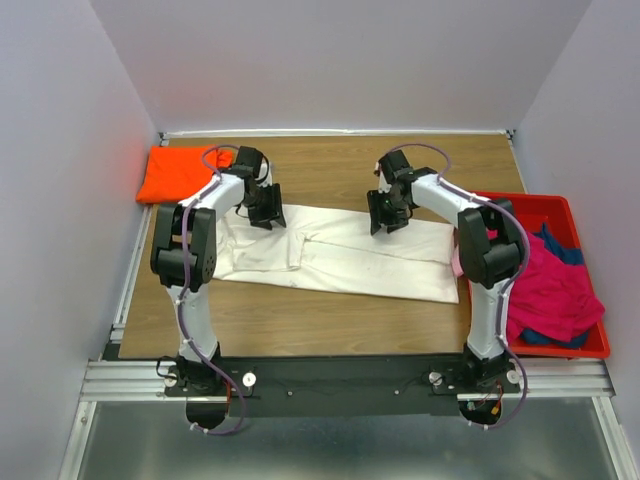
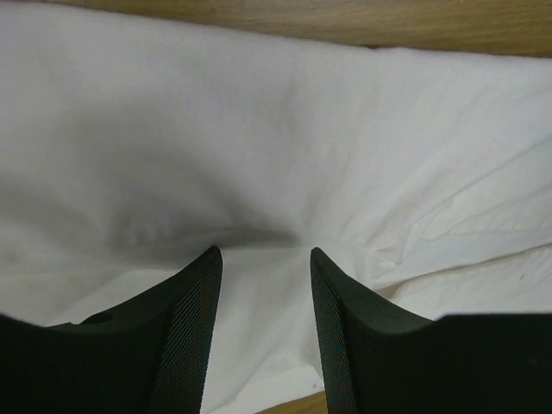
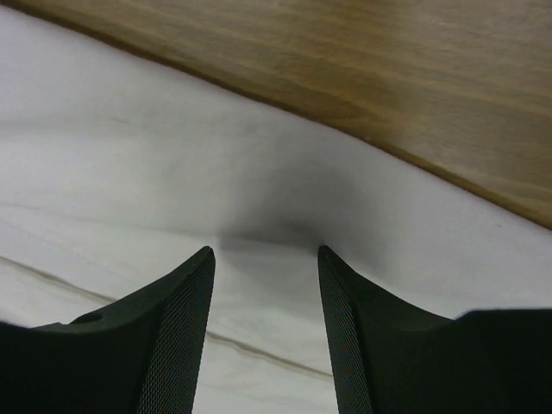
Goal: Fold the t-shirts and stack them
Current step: Fold the tshirt
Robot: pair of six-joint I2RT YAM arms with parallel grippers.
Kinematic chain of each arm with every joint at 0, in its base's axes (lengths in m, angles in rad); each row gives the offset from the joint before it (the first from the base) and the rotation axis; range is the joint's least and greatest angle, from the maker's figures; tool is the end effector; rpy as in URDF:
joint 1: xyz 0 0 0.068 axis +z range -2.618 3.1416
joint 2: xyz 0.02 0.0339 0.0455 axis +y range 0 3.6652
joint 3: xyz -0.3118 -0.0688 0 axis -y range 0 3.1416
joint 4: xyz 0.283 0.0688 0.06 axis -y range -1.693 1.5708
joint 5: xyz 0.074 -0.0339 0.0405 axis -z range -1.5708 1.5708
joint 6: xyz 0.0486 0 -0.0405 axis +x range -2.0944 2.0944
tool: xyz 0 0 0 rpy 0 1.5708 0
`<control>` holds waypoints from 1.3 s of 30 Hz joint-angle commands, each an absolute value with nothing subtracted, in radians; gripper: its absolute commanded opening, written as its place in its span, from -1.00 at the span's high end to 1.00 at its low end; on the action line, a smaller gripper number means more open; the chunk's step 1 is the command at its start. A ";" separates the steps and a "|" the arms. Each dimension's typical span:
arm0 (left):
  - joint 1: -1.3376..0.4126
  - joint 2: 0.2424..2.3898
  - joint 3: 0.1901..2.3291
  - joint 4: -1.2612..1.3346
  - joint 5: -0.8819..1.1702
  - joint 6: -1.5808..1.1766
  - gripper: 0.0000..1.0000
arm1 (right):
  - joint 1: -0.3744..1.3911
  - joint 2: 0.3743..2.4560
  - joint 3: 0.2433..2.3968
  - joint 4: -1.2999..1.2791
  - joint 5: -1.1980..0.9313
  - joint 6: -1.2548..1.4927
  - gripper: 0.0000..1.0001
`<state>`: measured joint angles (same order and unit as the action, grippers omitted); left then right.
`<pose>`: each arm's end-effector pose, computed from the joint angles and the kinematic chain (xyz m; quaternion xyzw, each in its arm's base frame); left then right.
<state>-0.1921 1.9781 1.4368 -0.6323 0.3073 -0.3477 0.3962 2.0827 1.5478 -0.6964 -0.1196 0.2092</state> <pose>0.4522 -0.1029 0.1944 -0.0452 0.9682 -0.1966 0.1479 0.4475 0.1935 0.1774 -0.1019 0.9786 0.1065 0.1434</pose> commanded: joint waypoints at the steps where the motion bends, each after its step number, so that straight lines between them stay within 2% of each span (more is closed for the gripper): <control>1: -0.202 2.043 1.523 -0.623 0.334 -0.322 -0.07 | 0.374 2.043 1.473 -0.635 -0.101 0.206 -0.17; 11: -0.238 2.235 1.696 -0.643 0.291 -0.285 -0.06 | 0.374 1.934 1.293 -0.640 -0.136 0.313 -0.17; 18: -0.311 2.382 1.955 -0.669 0.296 -0.259 -0.05 | 0.377 1.815 1.142 -0.643 -0.218 0.409 -0.17; 25: -0.347 2.487 2.152 -0.620 0.371 -0.271 -0.05 | 0.420 1.740 1.082 -0.643 -0.284 0.448 -0.17; 33: -0.357 2.380 2.184 -0.511 0.400 -0.331 -0.06 | 0.430 1.641 1.161 -0.664 -0.244 0.463 -0.17; 39: -0.356 2.244 2.168 -0.509 0.359 -0.365 -0.11 | 0.430 1.680 1.259 -0.716 -0.196 0.397 -0.18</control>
